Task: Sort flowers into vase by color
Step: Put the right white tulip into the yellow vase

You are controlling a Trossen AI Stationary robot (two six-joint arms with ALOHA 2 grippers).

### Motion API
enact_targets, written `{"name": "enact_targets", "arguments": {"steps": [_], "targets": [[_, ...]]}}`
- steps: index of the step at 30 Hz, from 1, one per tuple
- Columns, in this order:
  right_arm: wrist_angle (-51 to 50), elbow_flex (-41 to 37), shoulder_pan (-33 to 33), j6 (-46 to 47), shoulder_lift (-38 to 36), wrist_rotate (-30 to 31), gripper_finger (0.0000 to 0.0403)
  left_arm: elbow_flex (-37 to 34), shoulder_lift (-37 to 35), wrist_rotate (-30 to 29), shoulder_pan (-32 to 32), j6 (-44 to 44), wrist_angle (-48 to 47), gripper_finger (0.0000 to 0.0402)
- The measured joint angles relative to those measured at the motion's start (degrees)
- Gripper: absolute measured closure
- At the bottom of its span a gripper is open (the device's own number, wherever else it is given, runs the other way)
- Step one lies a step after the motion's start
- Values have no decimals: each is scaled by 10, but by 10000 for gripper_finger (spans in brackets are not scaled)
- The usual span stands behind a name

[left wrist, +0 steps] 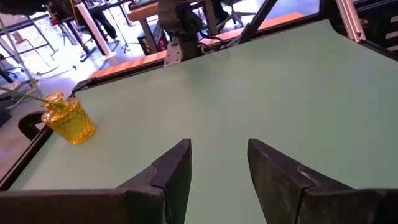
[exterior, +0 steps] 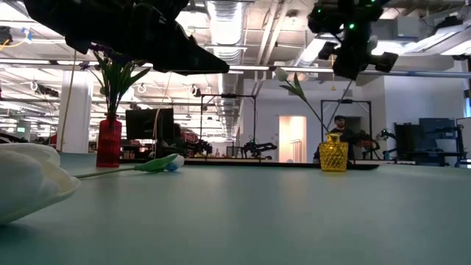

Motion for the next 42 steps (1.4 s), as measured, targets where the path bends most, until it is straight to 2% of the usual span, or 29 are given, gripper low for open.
{"name": "enact_targets", "arguments": {"steps": [10, 21, 42], "targets": [[-1, 0, -7, 2, 49, 24, 384, 0, 0, 0, 0, 3, -12, 255], [-6, 0, -6, 3, 10, 32, 384, 0, 0, 0, 11, 10, -11, 255], [-17, 0, 24, 6, 14, 28, 384, 0, 0, 0, 21, 9, -11, 255]]}}
